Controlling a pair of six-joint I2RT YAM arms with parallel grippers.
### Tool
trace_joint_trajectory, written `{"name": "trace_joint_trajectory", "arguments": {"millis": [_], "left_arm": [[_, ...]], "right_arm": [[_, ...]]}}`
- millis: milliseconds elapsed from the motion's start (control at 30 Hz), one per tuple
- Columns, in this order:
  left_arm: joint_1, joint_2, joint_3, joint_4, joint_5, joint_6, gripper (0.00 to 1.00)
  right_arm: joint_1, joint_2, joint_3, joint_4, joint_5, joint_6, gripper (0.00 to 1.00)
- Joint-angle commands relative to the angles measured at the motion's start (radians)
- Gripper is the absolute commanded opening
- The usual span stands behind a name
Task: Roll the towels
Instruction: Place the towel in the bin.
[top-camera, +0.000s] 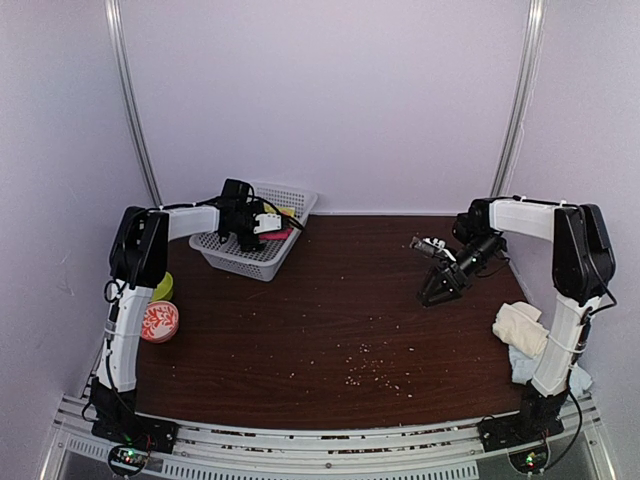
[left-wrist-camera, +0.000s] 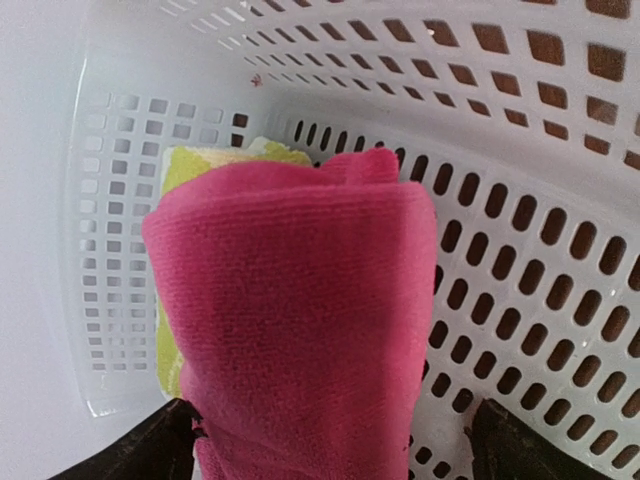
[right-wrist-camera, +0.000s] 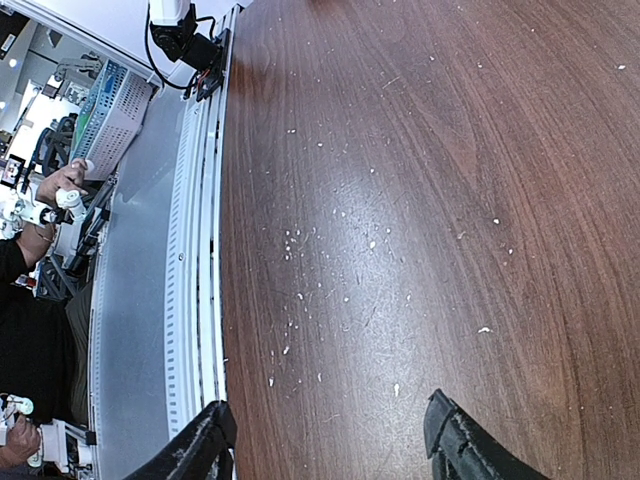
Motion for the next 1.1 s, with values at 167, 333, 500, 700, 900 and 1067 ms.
{"name": "trace_joint_trajectory", "arguments": {"millis": [167,333,500,700,900,1067], "left_arm": [[0.002,-0.057,0.029,-0.07,0.029,-0.01,0.98],[0.002,-0.108,-0.013,-0.11,0.048,-0.034,0.98],[0.002,-0.175,-0.1,-0.066,0.029,-0.051,0.98],[0.002,-0.268,-0.116,-0.007,0.007,-0.148,0.98],[-0.016,-0.423,-0.121,0.034,-0.012,-0.373,0.98],[-0.046,-0.513,-0.062,0.018,-0.084,-0.626,0.98]], "right_arm": [[-0.001,0.018,0.033,-0.015,-0.002,0.009,0.66],[-0.001,0.019,0.035,-0.015,-0.002,0.007,0.66],[-0.002,0.019,0.039,-0.015,-0.007,0.004,0.66],[-0.009,0.004,0.124,0.001,0.063,0.098,0.66],[-0.031,-0.073,0.279,0.251,0.253,0.446,0.66],[-0.049,-0.199,0.349,0.556,0.544,0.735,0.68]]}}
